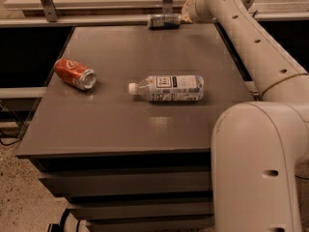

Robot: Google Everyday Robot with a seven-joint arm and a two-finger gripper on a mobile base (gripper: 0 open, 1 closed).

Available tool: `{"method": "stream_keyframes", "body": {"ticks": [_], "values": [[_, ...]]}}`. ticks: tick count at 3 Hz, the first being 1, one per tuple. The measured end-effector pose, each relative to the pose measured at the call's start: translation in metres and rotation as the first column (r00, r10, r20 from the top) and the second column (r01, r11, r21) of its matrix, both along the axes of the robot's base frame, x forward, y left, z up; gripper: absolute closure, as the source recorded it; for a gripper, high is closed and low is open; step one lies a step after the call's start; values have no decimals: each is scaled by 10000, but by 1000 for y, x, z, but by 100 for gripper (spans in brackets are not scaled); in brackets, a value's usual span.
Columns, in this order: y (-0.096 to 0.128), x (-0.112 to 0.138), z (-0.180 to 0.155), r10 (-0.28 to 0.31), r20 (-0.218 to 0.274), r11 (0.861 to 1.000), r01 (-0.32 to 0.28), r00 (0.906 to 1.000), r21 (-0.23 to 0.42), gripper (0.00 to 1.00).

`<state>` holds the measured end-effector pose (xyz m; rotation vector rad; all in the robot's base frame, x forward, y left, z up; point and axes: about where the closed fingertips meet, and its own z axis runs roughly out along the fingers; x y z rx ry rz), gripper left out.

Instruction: Pick redbull can

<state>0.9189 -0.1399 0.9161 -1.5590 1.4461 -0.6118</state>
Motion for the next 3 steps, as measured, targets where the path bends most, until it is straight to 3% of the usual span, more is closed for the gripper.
{"method": "stream_keyframes", "body": {"ticks": [1,3], "values": [[-9,-28,21,13,-160,9999,-10,9999,169,81],[-5,-26,16,60,-217,9999,-57,9997,142,35]]}}
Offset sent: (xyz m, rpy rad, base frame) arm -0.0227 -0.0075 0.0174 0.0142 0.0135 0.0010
